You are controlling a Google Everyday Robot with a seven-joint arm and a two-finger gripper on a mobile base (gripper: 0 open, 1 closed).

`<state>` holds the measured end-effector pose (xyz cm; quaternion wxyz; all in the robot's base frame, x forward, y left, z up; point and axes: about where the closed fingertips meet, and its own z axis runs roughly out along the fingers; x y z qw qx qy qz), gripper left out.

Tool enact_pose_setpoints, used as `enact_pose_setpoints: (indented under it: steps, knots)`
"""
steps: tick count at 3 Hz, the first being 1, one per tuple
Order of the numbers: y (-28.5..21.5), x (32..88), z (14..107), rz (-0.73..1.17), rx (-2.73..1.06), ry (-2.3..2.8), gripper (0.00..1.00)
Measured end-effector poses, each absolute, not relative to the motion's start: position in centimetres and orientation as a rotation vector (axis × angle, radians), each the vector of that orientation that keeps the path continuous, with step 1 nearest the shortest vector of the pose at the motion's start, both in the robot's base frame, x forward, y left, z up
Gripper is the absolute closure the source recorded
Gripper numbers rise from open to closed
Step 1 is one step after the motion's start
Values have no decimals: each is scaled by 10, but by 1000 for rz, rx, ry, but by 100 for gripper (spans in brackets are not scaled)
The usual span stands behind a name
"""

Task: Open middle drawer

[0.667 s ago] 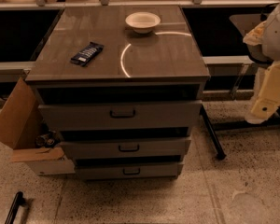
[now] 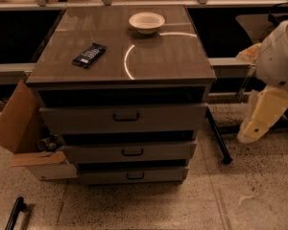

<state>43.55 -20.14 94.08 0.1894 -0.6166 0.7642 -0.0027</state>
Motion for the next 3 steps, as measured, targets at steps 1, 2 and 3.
enact_pose_setpoints:
  steps: [1, 2, 3]
  knots:
    - [-175, 425, 877, 140, -1731, 2061, 0]
    - [-136, 409, 789, 404, -1782, 2013, 0]
    - [-136, 409, 789, 403, -1782, 2012, 0]
